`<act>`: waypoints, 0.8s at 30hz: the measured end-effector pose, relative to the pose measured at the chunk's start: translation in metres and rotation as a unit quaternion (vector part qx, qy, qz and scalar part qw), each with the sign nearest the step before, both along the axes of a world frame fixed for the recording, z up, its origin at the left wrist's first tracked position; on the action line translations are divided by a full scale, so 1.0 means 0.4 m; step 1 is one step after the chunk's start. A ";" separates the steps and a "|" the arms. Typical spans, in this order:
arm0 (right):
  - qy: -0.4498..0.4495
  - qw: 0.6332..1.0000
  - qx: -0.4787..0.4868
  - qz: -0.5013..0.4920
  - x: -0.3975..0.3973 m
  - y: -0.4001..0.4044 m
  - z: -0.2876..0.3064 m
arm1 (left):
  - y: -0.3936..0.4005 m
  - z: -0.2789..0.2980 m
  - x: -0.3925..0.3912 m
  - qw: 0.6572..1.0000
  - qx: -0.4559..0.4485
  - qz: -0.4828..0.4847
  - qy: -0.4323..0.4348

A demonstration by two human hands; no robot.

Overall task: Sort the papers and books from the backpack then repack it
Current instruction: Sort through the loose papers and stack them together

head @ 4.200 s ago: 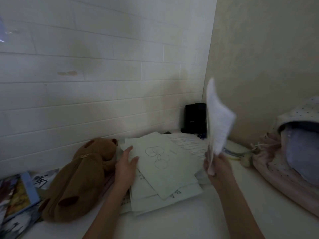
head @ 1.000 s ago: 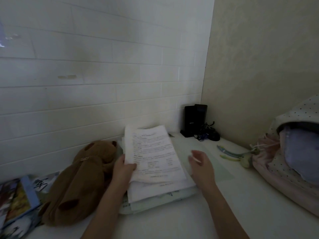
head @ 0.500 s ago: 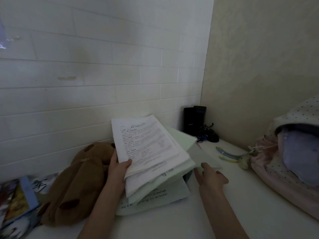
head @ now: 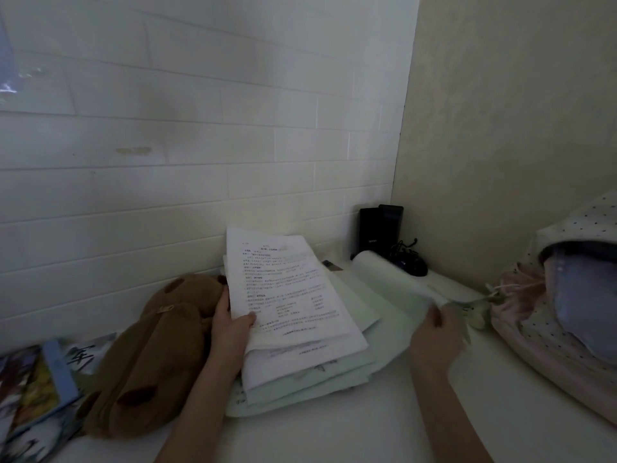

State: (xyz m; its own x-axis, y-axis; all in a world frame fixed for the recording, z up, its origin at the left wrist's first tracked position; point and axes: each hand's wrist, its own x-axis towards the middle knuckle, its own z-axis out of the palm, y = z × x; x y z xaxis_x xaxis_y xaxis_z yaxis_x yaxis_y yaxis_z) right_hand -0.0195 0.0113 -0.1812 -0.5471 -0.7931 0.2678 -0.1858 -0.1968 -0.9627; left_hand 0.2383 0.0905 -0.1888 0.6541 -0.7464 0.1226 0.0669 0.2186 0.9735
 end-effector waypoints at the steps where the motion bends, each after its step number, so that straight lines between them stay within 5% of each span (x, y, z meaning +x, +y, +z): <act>1: 0.022 0.999 -0.023 0.001 -0.014 -0.006 -0.002 | 0.001 -0.003 -0.001 0.999 0.008 -0.001 -0.038; 4: 0.074 0.991 -0.065 0.089 -0.013 0.012 0.003 | 0.004 -0.006 -0.018 0.987 0.035 0.005 -0.157; 8: 0.073 0.976 -0.041 0.203 0.027 0.051 0.016 | 0.008 -0.005 -0.019 0.979 0.056 0.011 -0.195; 11: 0.006 0.985 0.054 0.163 0.012 0.029 0.016 | 0.006 -0.013 -0.007 0.976 0.075 0.004 -0.205; 16: 0.060 0.976 0.129 0.164 -0.040 -0.007 -0.030 | 0.003 -0.012 -0.011 0.974 0.078 0.000 -0.214; 19: 0.072 0.993 0.079 0.049 -0.045 -0.019 -0.032 | -0.001 -0.015 -0.006 0.974 0.077 0.001 -0.215; 22: -0.069 0.989 -0.082 -0.106 -0.059 -0.016 0.014 | 0.004 -0.008 -0.007 0.975 0.079 0.000 -0.210; 24: -0.217 0.964 -0.136 -0.075 -0.068 -0.015 0.039 | 0.003 -0.008 -0.003 0.977 0.081 -0.001 -0.197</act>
State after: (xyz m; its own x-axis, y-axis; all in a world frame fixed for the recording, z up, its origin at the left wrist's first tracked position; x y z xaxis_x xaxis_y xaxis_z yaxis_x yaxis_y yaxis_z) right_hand -0.0465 0.0055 -0.1657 -0.7574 -0.6289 0.1757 0.1761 -0.4558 -0.8725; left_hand 0.2370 0.0915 -0.1918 0.5782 -0.7787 0.2435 -0.3188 0.0591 0.9460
